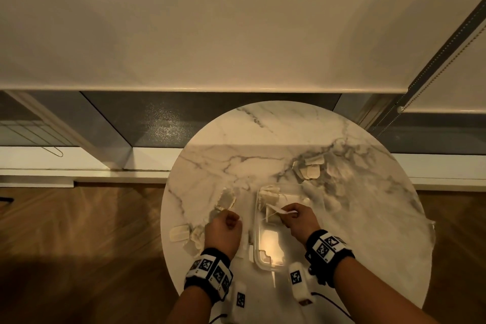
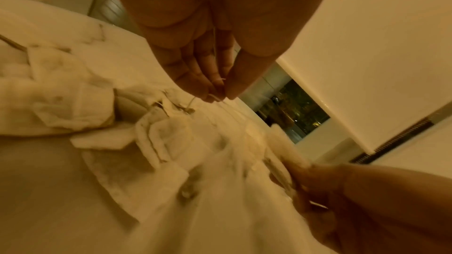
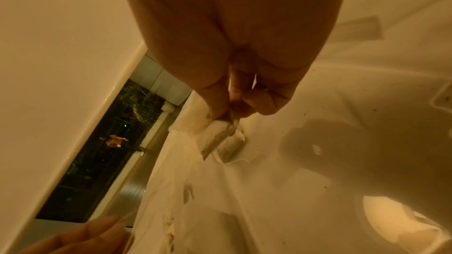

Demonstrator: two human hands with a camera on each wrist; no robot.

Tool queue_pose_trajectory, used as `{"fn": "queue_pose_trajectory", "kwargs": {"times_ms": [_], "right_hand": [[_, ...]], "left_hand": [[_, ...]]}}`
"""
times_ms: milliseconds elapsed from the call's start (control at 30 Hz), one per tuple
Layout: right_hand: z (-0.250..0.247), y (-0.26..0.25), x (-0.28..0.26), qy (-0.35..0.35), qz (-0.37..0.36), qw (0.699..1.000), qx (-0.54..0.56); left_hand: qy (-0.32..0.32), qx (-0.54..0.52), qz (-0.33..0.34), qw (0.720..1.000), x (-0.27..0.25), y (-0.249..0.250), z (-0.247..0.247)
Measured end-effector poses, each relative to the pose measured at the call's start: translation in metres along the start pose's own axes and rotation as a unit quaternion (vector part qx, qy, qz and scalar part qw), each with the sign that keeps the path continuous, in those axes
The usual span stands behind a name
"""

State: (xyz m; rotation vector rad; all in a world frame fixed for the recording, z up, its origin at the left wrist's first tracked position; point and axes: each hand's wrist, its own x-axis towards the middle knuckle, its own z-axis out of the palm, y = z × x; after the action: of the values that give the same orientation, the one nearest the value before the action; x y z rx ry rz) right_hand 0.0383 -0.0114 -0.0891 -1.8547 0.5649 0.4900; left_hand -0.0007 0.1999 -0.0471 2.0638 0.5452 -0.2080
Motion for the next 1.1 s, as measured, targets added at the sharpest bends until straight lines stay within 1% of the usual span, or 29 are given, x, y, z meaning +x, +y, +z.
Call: {"fn": "queue_pose_trajectory", "kwargs": {"times_ms": [67,167,300,467,667,933,1100], "right_hand": [[0.005,0.002,0.007,-0.014,0.009,1.000,-0.019],[0.011,0.003,0.016,-0.021,0.016,0.999,-0.025],[0.018,0.002,0.022,-0.020,0.021,0.999,-0.042],[0.022,0.002,0.026,-0.027,0.008,0.998,-0.061],[0.025,-0.008,0.024,-0.006,0.009,0.999,-0.052],[0.027,-0.013,0.025,0.034,0.013,0.997,-0.069],[0.027,-0.018,0.023,0.058,0.013,0.997,-0.052]], "left_hand": [[0.023,0.033,-0.018,0.999,0.012,-0.011,-0.008],[-0.005,0.096,-0.027,0.995,0.019,-0.022,-0.013],[-0.031,0.136,0.000,0.990,0.019,-0.028,-0.006],[-0.052,0.140,0.058,0.987,0.003,-0.019,0.018],[-0.096,0.109,0.037,0.989,-0.003,-0.009,0.038],[-0.109,0.122,0.035,0.986,0.007,-0.002,0.045],[-0.114,0.121,0.032,0.986,0.008,-0.002,0.047]]}}
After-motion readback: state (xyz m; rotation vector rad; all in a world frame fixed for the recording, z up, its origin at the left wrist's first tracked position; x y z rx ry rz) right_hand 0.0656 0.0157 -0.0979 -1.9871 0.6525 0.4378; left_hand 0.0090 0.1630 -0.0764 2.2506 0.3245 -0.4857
